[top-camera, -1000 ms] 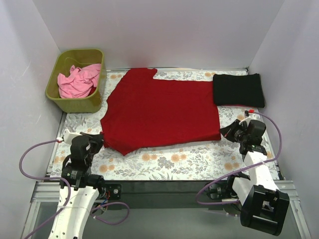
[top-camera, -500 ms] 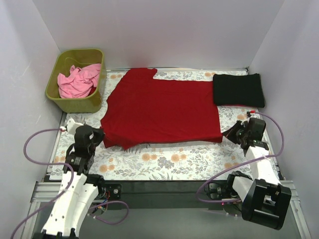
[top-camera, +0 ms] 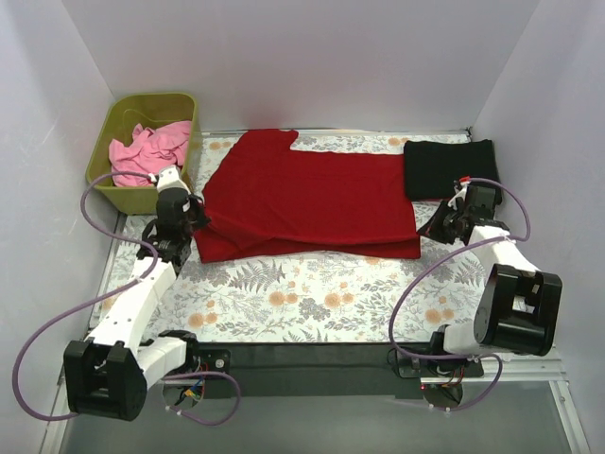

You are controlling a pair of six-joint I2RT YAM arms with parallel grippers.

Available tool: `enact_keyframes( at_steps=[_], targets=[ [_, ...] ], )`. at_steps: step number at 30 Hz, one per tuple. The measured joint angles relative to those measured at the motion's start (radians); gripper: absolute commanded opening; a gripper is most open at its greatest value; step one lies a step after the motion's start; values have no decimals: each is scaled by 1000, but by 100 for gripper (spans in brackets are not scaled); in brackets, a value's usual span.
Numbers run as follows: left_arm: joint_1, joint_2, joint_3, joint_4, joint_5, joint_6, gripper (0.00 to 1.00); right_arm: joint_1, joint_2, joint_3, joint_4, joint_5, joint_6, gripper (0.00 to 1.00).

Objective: Fold and stack the t-shirts
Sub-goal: Fold the tshirt

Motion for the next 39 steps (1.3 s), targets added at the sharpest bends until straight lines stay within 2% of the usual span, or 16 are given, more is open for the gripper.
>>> enact_keyframes(
  at_steps=[3, 4, 9, 19, 27, 30, 31, 32, 34, 35, 38, 39],
  targets=[
    [0, 54, 23, 38, 19, 115, 0, 19, 67, 51, -24, 1, -22, 1],
    [-2, 128, 76, 94, 35, 153, 0, 37, 132, 116, -32, 4, -46, 1],
    [-4, 310, 193, 173, 87, 257, 0, 93, 224, 193, -51, 6, -66, 1],
    [-4, 515, 326, 238, 174, 321, 0, 99, 273, 216, -69, 51, -78, 2],
    [-37, 600, 404, 241, 238, 364, 0, 99, 273, 213, -73, 111, -71, 3],
    [-58, 632, 439, 249, 251, 382, 1, 99, 273, 210, -73, 124, -68, 6],
    [-64, 640, 448, 253, 254, 386, 4, 99, 273, 208, -73, 129, -67, 8],
    [-70, 652, 457, 256, 258, 391, 13, 99, 273, 206, -73, 134, -67, 9],
    [-75, 671, 469, 260, 260, 397, 20, 99, 273, 200, -74, 137, -67, 13],
    [-76, 681, 472, 262, 259, 395, 32, 99, 273, 198, -74, 138, -65, 20],
    [-75, 697, 474, 261, 238, 381, 45, 99, 270, 198, -74, 140, -62, 28],
    [-75, 699, 474, 259, 232, 377, 55, 99, 267, 198, -74, 140, -63, 32]
  ],
)
